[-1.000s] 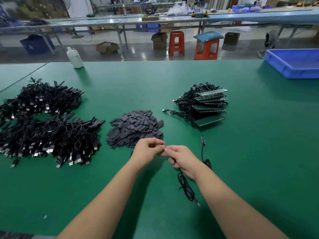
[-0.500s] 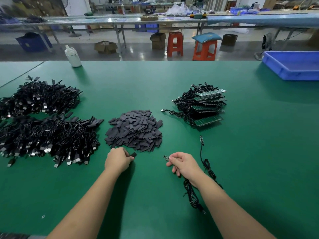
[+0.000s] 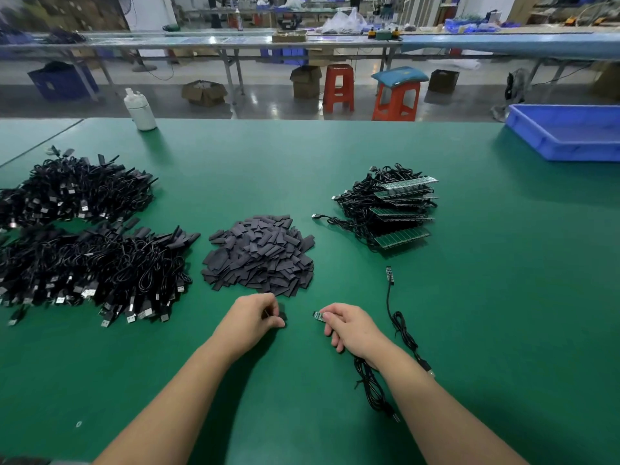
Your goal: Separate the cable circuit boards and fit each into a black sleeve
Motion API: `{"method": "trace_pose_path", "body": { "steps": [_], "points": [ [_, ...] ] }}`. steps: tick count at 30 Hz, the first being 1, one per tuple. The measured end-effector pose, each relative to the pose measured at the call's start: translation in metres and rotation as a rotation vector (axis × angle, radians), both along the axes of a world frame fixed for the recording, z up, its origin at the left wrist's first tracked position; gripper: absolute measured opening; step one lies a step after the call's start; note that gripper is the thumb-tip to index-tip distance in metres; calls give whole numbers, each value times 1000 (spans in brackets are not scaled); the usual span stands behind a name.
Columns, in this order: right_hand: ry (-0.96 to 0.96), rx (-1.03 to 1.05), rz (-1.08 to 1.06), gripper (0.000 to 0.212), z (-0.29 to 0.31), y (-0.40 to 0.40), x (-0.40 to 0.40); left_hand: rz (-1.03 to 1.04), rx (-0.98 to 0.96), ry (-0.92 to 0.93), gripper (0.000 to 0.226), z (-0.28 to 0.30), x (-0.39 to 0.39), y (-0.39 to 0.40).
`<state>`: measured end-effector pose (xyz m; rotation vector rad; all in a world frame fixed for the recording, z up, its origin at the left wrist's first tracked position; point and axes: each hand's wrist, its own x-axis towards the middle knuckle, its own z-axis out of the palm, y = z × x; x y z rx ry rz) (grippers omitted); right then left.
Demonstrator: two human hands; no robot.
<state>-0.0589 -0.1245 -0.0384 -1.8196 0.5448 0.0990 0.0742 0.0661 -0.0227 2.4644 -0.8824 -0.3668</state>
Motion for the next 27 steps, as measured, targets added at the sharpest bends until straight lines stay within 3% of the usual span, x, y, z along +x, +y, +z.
{"method": "trace_pose_path", "body": {
  "steps": [3, 5, 8, 16, 27],
  "points": [
    [13, -25, 26, 20, -1, -1, -1, -58, 108, -132, 13, 1, 1, 0],
    [19, -39, 39, 22, -1, -2, -3, -91, 146, -181, 26, 3, 3, 0],
    [20, -41, 69, 27, 0, -3, -4, -190, 242, -228, 27, 6, 5, -4],
    [-7, 25, 92, 26, 3, -6, -5, -156, -174, -110, 21, 4, -15, -20],
    [6, 1, 96, 27, 0, -5, -3, -168, -244, -71, 18, -1, -23, -29]
  ]
}}
